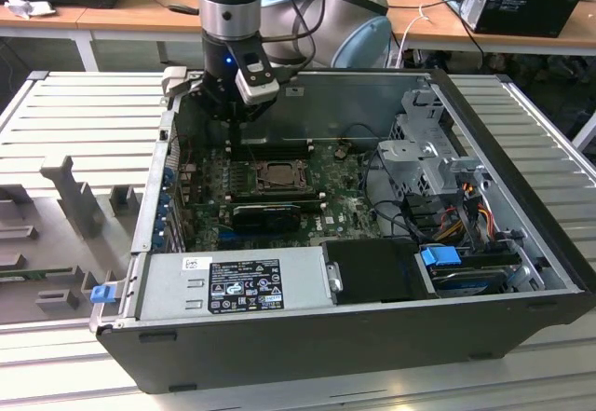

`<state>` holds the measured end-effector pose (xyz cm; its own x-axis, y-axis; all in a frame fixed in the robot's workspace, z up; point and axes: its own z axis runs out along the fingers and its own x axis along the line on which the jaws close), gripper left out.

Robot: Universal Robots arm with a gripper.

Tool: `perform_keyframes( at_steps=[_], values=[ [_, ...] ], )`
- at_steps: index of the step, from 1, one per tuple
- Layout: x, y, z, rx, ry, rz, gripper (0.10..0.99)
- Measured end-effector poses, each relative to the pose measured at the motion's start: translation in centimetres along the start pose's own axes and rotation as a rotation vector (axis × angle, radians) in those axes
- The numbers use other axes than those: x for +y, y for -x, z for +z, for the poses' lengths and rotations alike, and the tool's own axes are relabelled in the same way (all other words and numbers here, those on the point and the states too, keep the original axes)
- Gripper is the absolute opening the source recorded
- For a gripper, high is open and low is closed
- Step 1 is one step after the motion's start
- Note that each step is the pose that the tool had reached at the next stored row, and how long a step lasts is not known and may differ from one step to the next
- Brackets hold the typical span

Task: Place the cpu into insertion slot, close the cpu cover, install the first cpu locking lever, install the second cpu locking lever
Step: 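Install the first cpu locking lever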

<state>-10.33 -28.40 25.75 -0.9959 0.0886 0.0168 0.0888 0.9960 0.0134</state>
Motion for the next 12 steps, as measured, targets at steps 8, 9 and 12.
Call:
perform_keyframes(
  at_steps=[8, 9, 12],
  values=[
    [0.21, 2.38, -0.03, 0.0, 0.0, 0.0, 0.106],
    [0.23, 2.61, -0.03, 0.0, 0.0, 0.0, 0.106],
    [0.3, 3.4, -0.03, 0.0, 0.0, 0.0, 0.106]
  ],
)
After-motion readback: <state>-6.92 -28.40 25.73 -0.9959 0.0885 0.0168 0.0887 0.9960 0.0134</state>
